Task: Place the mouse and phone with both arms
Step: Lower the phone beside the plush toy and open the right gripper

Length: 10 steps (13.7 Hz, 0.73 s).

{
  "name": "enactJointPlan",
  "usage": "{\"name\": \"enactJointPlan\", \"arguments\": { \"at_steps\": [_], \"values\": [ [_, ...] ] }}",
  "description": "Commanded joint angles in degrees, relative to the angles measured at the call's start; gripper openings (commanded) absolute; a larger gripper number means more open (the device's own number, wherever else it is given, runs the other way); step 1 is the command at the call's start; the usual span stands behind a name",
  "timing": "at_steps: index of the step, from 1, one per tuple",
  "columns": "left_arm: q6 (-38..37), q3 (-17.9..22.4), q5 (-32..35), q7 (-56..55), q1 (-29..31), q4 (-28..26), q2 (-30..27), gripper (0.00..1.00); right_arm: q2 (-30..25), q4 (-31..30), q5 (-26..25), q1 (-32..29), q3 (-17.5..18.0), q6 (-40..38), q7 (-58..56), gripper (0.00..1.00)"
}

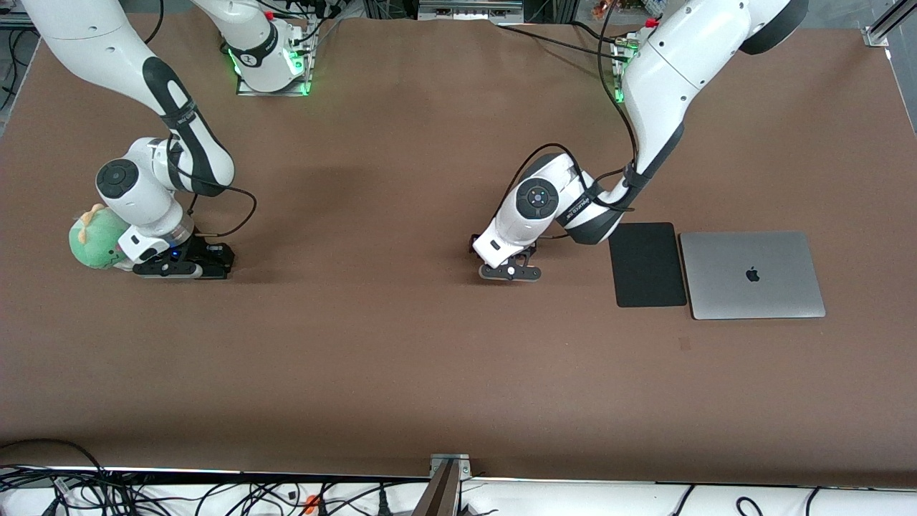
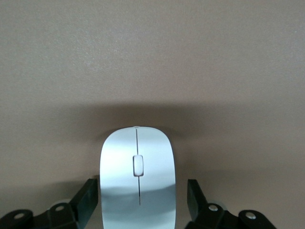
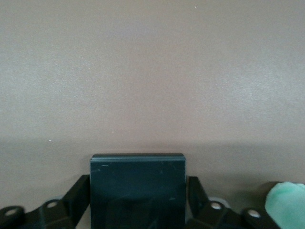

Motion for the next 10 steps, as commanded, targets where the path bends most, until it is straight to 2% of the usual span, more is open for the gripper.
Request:
{"name": "enactJointPlan", "arguments": {
  "at_steps": [1,2,5,6,8,10],
  "values": [
    [0.0,0.8,1.9,-1.1,-1.0,1.5,0.9,0.84,-0.9,0.1,1.1,-0.2,0.5,-0.1,-1.7,1.00],
    [0.0,0.8,1.9,-1.0,-0.9,1.4,0.9,0.77,-1.5,0.4,1.1,-0.2,0.6,-1.0,-2.2,1.00],
    [-0.5,0.8,1.9,-0.9,-0.9,1.4,0.7,0.31,-4.9,4.3,1.1,-0.2,0.9,-11.5,-2.4,1.00],
    [-0.6,0.8,1.9,-0.6,-0.8,1.4,0.6,0.24,-5.8,6.9,1.3,-0.2,1.0,-16.2,-2.4,1.00],
    [-2.1,0.7,1.8,-0.4,0.4,1.7,0.0,0.22,-7.0,14.5,1.5,-0.2,1.1,-29.3,-2.4,1.00],
    [-4.6,0.6,1.8,-0.3,1.8,1.7,-1.3,0.22,-7.6,23.0,4.3,-0.2,1.1,-42.9,-2.5,1.00]
  ]
}}
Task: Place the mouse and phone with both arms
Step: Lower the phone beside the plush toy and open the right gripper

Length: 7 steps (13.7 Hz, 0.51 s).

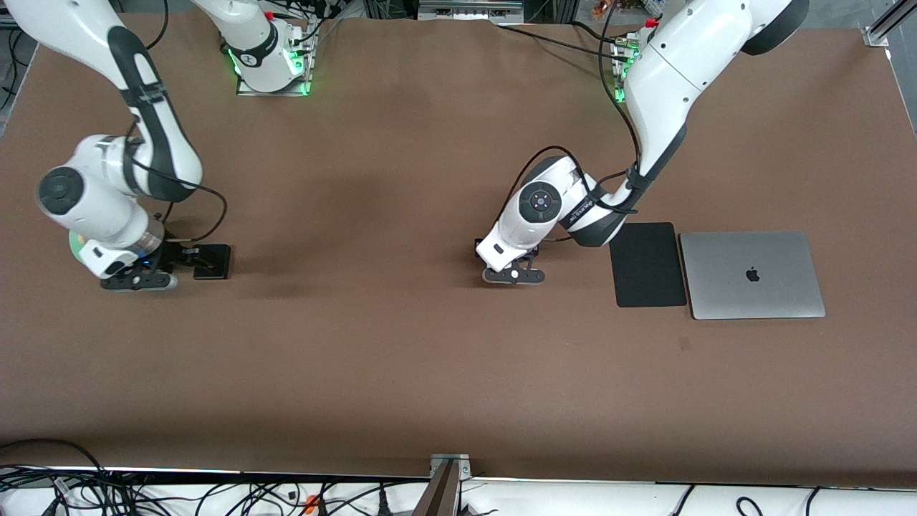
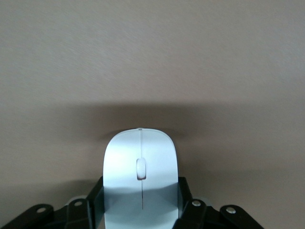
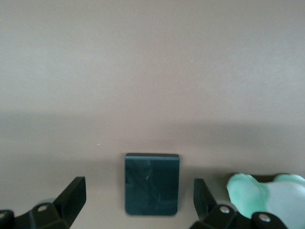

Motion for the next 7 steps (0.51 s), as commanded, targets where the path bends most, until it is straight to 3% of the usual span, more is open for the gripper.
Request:
{"name": "enactJointPlan", "arguments": {
  "at_steps": [1,3,7],
  "values": [
    [-4.6,-0.1,1.7,-0.4,1.9,0.8,-2.0,0.23,-1.3,10.7,4.1,-0.3,0.3,-15.7,-1.6,1.00],
    [-8.2,-0.2,1.7,0.6,4.1,0.6,-4.0,0.24,-2.5,14.5,4.2,-0.2,0.4,-21.7,-1.2,1.00],
    [-12.5,-0.7,1.7,16.3,14.1,-4.2,-8.7,0.28,-5.9,20.6,4.1,-0.1,0.4,-30.7,-1.1,1.00]
  ]
}}
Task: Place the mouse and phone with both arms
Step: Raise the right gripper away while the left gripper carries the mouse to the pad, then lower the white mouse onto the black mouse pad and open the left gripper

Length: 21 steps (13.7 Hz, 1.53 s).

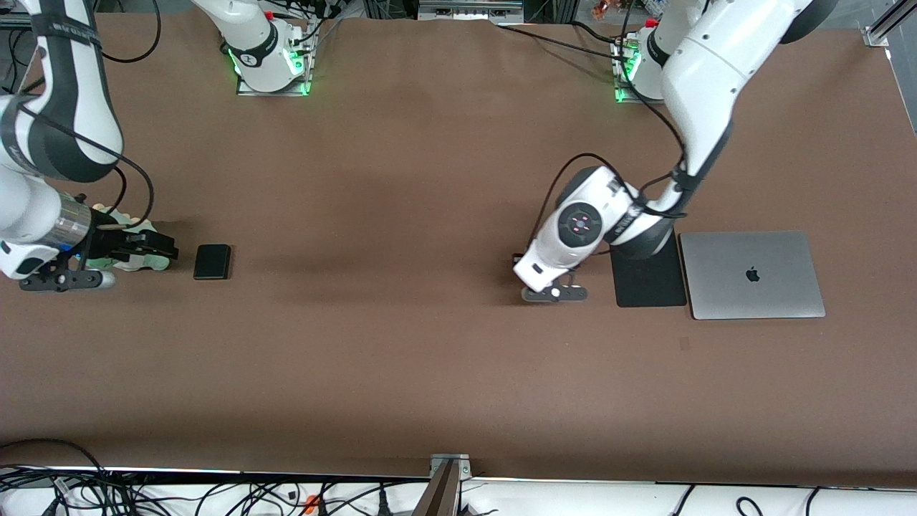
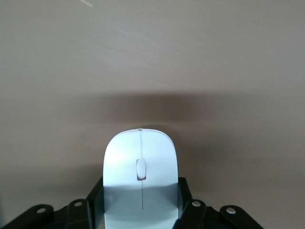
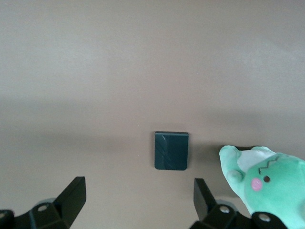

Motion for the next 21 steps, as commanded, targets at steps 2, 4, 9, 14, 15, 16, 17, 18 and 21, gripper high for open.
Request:
{"name": "enactJointPlan", "arguments": {
  "at_steps": [2,4,9,14,15,16,17,18,21],
  "values": [
    [-0.3,-0.9,1.4,9.5,10.2,-9.8,-7.2,0.28,-2.0,8.1,1.1,-0.2,0.2,-10.1,-0.6,1.00],
    [0.6,-1.0,1.4,14.2,15.1,-14.5,-10.6,0.28,-2.6,12.8,1.1,-0.2,0.2,-15.2,-0.5,1.00],
    [9.6,-1.2,1.4,22.0,24.1,-23.8,-11.8,0.36,-6.4,13.7,0.6,-0.2,-0.1,-19.7,-0.6,1.00],
    [10.4,-1.2,1.3,23.2,24.9,-22.6,-10.6,1.00,-9.4,13.2,-0.1,0.0,-0.3,-20.8,0.8,1.00],
    [8.6,-1.2,1.3,23.1,25.4,-21.6,-10.9,1.00,-9.7,13.1,-0.4,0.0,-0.7,-21.1,0.9,1.00],
    [5.8,-1.4,1.3,23.2,25.6,-20.4,-11.9,1.00,-9.9,12.8,-1.0,0.0,-1.4,-21.3,0.9,1.00],
    [2.4,-1.8,1.3,23.3,25.5,-19.3,-13.5,1.00,-10.4,11.9,-1.6,0.0,-2.2,-21.1,0.8,1.00],
    [-1.1,-3.3,1.3,23.3,25.6,-18.5,-15.6,1.00,-10.9,11.0,-1.7,0.0,-2.4,-20.7,0.7,1.00],
    [-8.7,-4.0,0.5,23.3,25.6,-14.7,-22.3,1.00,-11.8,10.2,-1.7,0.0,-2.1,-19.9,0.8,1.00]
  ]
}}
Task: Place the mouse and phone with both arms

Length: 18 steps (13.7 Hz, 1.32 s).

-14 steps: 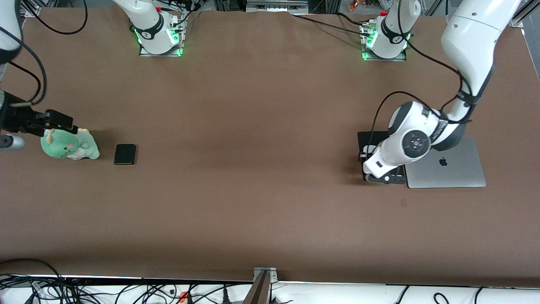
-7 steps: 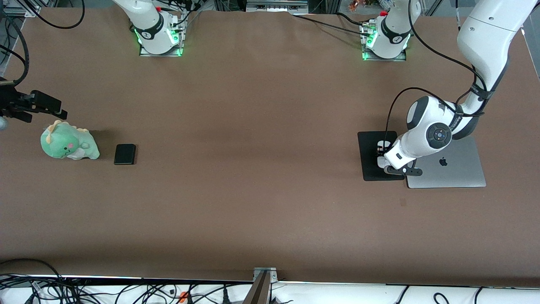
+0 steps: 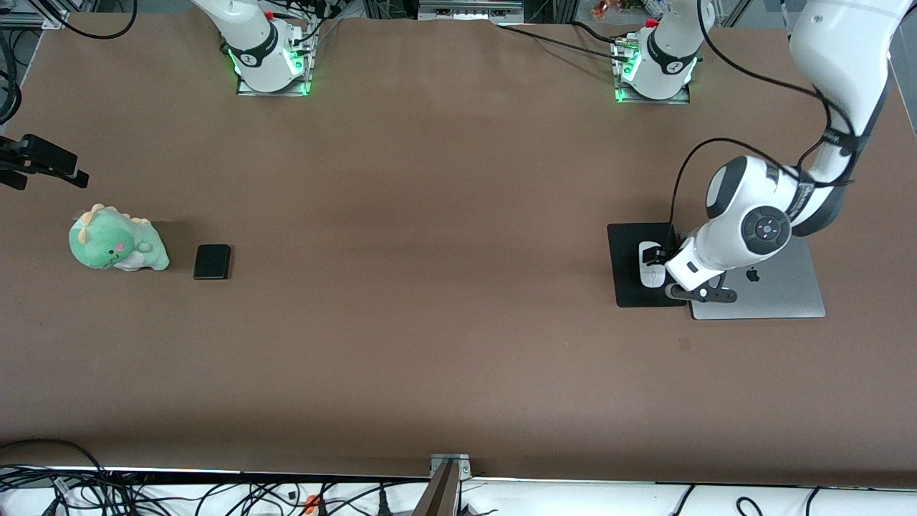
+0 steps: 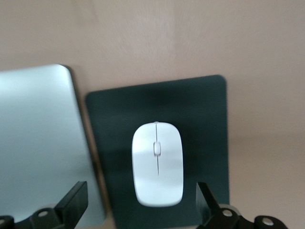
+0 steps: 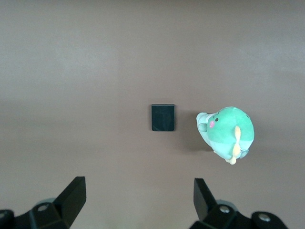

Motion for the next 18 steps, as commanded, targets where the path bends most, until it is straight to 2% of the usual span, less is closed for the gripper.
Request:
{"name": "enactJointPlan", "arguments": {
  "at_steps": [1,3,6,7,12,13,14,16,18],
  "values": [
    [-9.0,-0.7,0.3,0.7,0.5,4.7,-6.1,1.00,-2.2,-2.2,-0.8,0.7,0.4,1.4,0.2,1.00],
    [-19.1,-0.8,-0.2,0.8,0.4,13.1,-6.1,1.00,-1.9,-1.9,-1.9,0.7,0.5,3.1,0.1,1.00],
    [-32.8,-0.9,-5.5,1.1,0.3,24.1,-6.5,1.00,-1.9,-1.7,-4.4,0.8,0.7,3.4,0.5,1.00],
    [-34.3,-0.9,-5.6,1.2,0.2,25.4,-8.2,1.00,-1.9,-1.8,-4.4,0.8,0.8,3.5,0.6,1.00],
    [-34.1,-1.4,-5.4,1.2,-1.0,25.2,-14.8,1.00,-1.5,-1.8,-3.9,1.5,0.9,4.3,1.1,1.00],
    [-34.5,0.1,-5.4,1.1,-3.1,25.1,-15.4,1.00,-1.5,-1.9,-3.8,1.5,0.9,4.3,1.3,1.00],
    [-34.4,3.9,-5.4,1.2,-5.5,25.3,-16.0,1.00,-1.5,-1.9,-3.7,1.6,1.0,4.2,1.4,1.00],
    [-34.5,14.1,-7.0,1.7,-15.5,25.0,-18.3,1.00,-1.6,-1.9,-3.7,1.6,2.2,4.0,4.1,1.00],
    [-34.4,23.5,-14.3,1.1,-21.7,24.6,-19.8,1.00,-1.5,-1.8,-3.6,1.6,2.2,4.3,3.9,1.00]
  ]
}}
